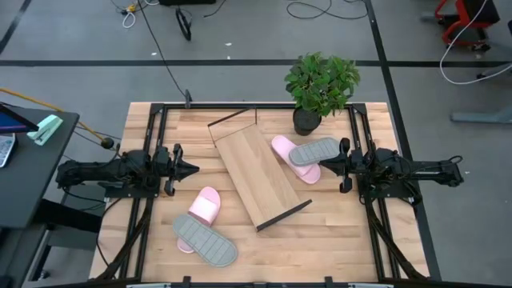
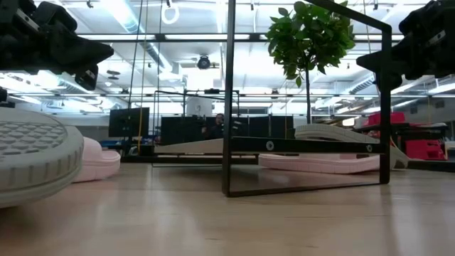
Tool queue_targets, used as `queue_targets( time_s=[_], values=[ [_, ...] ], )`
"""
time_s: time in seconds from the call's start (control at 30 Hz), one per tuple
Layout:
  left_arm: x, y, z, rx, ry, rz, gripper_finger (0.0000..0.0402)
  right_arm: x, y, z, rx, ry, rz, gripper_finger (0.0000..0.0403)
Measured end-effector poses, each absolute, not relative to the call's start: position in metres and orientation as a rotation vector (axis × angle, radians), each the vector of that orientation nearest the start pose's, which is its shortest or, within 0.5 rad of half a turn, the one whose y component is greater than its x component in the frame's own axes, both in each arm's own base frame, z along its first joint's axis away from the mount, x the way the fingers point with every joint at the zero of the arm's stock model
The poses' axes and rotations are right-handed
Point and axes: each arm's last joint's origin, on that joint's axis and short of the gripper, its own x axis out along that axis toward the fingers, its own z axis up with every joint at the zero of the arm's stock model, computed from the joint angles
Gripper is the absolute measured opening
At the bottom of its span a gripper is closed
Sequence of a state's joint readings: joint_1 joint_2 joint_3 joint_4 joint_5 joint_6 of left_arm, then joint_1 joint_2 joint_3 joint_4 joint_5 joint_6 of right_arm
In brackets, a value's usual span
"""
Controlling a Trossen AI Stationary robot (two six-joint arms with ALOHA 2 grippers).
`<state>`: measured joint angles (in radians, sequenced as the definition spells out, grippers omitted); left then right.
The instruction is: Pick and place slides into the shelf
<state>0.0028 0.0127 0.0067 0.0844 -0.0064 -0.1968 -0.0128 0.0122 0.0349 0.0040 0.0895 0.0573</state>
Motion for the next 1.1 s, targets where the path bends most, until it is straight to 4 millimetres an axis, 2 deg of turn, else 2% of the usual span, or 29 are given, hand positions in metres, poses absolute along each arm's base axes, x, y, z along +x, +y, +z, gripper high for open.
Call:
queue_targets(
  time_s=[0.4, 0.87, 1.1],
  values=[
    [0.0978, 0.0004, 0.1729, -0.197, -0.079, 0.001, 0.0039, 0.0961, -0.0038, 0.1748, 0.058, -0.030, -0.101, 0.0013],
    [0.0978, 0.0005, 0.1729, -0.197, -0.079, 0.002, 0.0023, 0.0961, -0.0038, 0.1748, 0.058, -0.029, -0.101, 0.0013],
    [0.0978, 0.0005, 0.1729, -0.197, -0.079, 0.001, 0.0031, 0.0961, -0.0038, 0.1749, 0.058, -0.030, -0.101, 0.0013]
  ],
)
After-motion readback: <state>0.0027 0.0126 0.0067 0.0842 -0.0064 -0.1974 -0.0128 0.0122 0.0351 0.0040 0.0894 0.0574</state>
